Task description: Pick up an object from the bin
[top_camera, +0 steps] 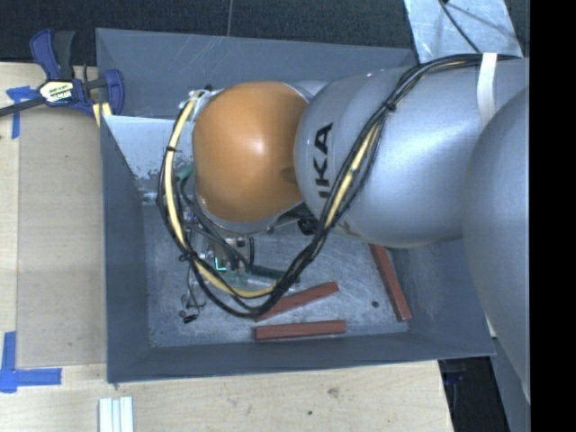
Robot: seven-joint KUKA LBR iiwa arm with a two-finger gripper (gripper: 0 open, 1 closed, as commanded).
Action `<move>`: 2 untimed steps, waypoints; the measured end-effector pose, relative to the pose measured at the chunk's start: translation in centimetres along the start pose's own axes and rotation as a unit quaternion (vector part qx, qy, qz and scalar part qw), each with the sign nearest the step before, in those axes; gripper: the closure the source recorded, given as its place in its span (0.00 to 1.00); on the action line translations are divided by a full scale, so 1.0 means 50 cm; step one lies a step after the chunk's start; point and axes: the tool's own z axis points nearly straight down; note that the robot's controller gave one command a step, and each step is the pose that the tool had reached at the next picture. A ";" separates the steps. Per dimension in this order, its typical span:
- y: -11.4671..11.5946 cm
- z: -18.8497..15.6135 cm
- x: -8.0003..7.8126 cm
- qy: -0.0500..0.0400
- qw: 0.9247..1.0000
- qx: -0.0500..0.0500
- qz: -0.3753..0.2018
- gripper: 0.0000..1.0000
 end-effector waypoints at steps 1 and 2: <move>-0.189 0.040 -0.148 -0.004 0.998 0.002 -0.059 0.00; -0.294 0.277 -0.061 0.003 0.993 0.000 -0.121 0.00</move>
Offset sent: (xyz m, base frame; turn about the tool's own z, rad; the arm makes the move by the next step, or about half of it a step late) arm 0.0710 -0.0877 -0.0196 -0.1259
